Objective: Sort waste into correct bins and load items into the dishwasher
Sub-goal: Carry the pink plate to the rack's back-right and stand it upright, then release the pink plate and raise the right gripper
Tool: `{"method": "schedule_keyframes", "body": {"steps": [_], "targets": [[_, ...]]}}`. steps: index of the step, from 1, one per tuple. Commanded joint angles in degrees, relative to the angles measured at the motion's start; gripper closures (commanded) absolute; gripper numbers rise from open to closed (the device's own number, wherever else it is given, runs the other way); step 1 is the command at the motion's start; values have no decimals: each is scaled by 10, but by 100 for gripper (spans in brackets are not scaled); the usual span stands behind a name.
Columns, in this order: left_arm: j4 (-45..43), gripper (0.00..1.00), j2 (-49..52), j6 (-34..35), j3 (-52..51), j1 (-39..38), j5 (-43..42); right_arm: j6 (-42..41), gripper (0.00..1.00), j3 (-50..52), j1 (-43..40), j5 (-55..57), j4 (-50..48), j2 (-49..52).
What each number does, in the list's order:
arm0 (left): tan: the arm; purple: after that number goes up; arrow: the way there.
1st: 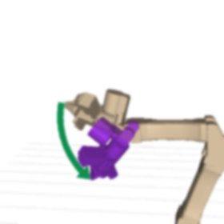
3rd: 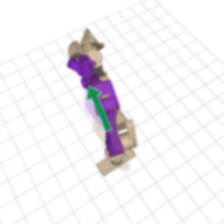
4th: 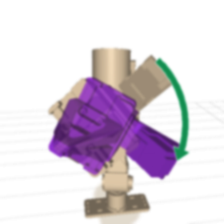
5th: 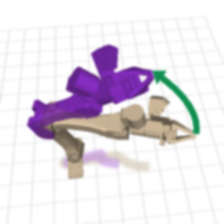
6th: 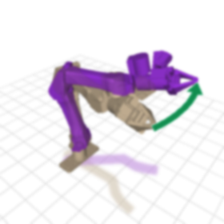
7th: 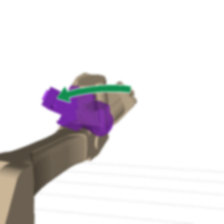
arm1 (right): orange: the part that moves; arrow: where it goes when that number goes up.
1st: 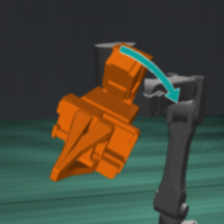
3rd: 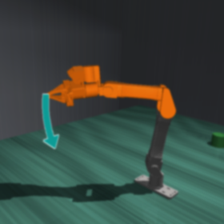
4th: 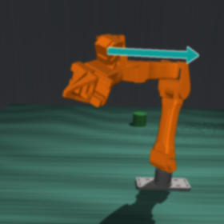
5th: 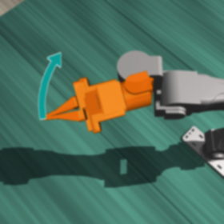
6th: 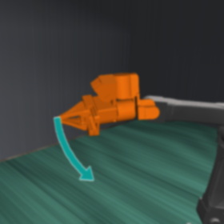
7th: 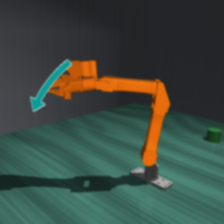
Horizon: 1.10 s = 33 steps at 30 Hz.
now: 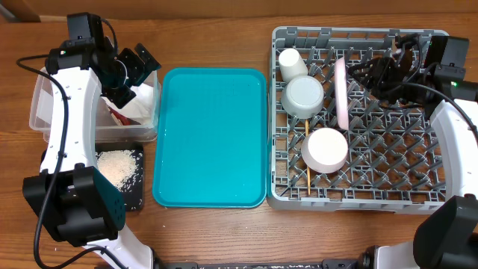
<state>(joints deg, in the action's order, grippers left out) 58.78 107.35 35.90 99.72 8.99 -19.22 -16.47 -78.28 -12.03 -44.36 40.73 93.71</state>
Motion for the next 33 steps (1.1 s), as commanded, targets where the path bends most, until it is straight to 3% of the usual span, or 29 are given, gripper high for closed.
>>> {"method": "schedule_keyframes", "body": {"steps": [1,4,8,10,11,14,33], "targets": [[1,0,-5,3,7,-4,4,7,56,0,-5,15,1,-2],[1,0,-5,3,7,-4,4,30,47,-22,-5,16,13,-14],[1,0,-5,3,7,-4,4,32,34,-79,-3,113,75,-54],[1,0,-5,3,7,-4,4,32,19,-104,2,242,110,-83],[1,0,-5,3,7,-4,4,32,0,-106,4,315,118,-97],[1,0,-5,3,7,-4,4,32,0,-106,4,403,162,-114],[1,0,-5,3,7,-4,4,32,0,-106,4,403,184,-113]]}}
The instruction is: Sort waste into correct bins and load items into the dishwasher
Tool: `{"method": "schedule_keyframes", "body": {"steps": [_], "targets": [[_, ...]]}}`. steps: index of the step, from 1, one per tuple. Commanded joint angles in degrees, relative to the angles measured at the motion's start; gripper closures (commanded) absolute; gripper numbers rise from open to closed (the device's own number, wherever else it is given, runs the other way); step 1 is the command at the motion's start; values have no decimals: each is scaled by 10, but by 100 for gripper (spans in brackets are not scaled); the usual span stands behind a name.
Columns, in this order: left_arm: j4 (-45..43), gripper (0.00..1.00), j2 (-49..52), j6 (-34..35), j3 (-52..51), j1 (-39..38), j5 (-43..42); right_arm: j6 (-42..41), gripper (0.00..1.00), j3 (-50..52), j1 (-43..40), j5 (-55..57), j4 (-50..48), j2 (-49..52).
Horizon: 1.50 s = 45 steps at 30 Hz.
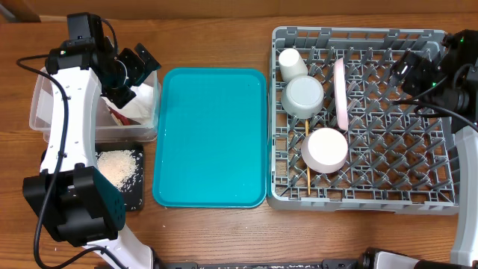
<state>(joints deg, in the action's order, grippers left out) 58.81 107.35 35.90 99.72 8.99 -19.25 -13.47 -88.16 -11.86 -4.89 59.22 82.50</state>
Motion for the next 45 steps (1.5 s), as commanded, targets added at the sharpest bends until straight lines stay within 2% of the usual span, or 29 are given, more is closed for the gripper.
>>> {"method": "schedule_keyframes", "body": {"steps": [1,12,21,31,35,38,42,45], "targets": [[1,0,-5,3,7,-4,4,2,0,-7,2,8,-1,0],[1,0,-5,3,7,-4,4,2,0,-7,2,8,-1,-2],[1,0,-5,3,7,-4,4,2,0,-7,11,8,-5,-118],[1,0,-5,3,7,-4,4,1,0,13,206,82,-20,-290],[1,0,-5,3,7,-4,4,-31,0,81,215,82,-52,-378],[1,0,-5,3,7,-4,4,-44,0,170,215,82,-97,-461],[1,0,-5,3,7,-4,4,-46,0,309,215,82,-167,-566],[1,0,-5,3,7,-4,4,-54,0,461,211,81,-273,-651]]}}
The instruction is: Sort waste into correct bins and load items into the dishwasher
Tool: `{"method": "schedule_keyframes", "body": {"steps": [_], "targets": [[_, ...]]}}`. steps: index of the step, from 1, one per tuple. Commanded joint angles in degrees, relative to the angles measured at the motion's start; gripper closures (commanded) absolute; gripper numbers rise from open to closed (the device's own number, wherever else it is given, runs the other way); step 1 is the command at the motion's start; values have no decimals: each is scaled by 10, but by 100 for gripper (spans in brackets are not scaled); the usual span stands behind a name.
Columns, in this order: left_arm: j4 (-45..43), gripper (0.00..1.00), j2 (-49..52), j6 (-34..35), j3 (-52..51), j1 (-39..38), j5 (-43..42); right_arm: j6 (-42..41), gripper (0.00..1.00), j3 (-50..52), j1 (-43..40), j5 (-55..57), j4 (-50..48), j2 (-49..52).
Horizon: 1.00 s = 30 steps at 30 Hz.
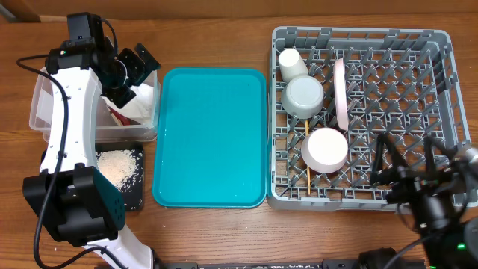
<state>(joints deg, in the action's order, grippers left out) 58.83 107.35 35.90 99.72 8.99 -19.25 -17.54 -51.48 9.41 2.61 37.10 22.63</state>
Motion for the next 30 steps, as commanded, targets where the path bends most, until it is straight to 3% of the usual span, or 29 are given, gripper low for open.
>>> {"method": "schedule_keyframes", "body": {"steps": [1,8,13,23,30], "targets": [[1,0,-5,3,7,-4,4,-19,0,123,-3,6,-77,-67],[1,0,-5,3,7,-4,4,-81,0,360,-24,-7,-318,-169],[1,0,-5,3,7,-4,4,-80,0,452,-24,-7,-430,-206],[1,0,-5,3,7,-4,4,-67,0,510,-32,-14,-412,-225],[1,0,-5,3,7,-4,4,58,0,511,-32,-62,-342,-225]]}}
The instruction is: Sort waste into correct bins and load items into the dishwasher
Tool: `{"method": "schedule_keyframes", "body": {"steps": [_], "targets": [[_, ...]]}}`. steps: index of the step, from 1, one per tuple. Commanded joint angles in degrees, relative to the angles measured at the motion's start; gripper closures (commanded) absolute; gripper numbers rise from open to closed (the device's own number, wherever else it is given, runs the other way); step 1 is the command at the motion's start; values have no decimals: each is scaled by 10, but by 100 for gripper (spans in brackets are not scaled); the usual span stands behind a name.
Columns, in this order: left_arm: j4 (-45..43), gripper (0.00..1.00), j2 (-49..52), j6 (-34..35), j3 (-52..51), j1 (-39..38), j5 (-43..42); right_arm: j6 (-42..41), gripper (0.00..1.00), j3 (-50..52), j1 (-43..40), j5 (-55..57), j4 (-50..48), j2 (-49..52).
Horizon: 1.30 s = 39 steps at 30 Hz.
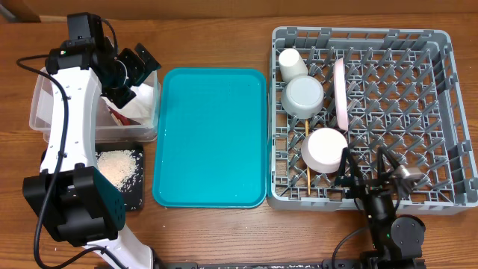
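The grey dish rack (388, 104) holds a white cup (292, 63), a grey-blue bowl (303, 96), an upright pink plate (341, 93), a white bowl (325, 149) and thin wooden chopsticks (307, 173). My right gripper (367, 170) is open at the rack's front edge, just right of the white bowl, holding nothing. My left gripper (137, 63) hangs open over the right end of the clear bin (46, 104), above crumpled white and red waste (134, 107). The teal tray (210, 136) lies bare between them.
A black bin (133, 196) with white rice in it sits in front of the clear bin, partly under the left arm's base. The right arm is folded low at the table's front edge. Wooden tabletop surrounds everything.
The right arm has shifted left along the rack's front edge and drawn in toward its base; its open gripper now sits beside the white bowl. The left arm has not moved.
The right gripper was first over the rack's back right corner, then at the rack's far right edge. Later it was low at the front right, and now at the front middle. The left gripper stayed open over the clear bin throughout; the rack's contents are unchanged.
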<state>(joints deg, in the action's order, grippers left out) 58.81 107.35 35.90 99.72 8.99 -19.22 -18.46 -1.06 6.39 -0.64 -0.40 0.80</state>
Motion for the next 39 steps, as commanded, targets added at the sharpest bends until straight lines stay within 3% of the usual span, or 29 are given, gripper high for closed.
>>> {"method": "schedule_keyframes", "body": {"steps": [1,32,36,39], "targets": [[1,0,-5,3,7,-4,4,67,0,6,-2,-27,54,-6],[1,0,-7,3,7,-10,13,67,0,6,-2,-27,50,-6],[1,0,-47,3,7,-16,19,67,0,6,-2,-27,50,-6],[1,0,-131,1,7,-21,19,67,0,6,-2,-27,50,-6]]}}
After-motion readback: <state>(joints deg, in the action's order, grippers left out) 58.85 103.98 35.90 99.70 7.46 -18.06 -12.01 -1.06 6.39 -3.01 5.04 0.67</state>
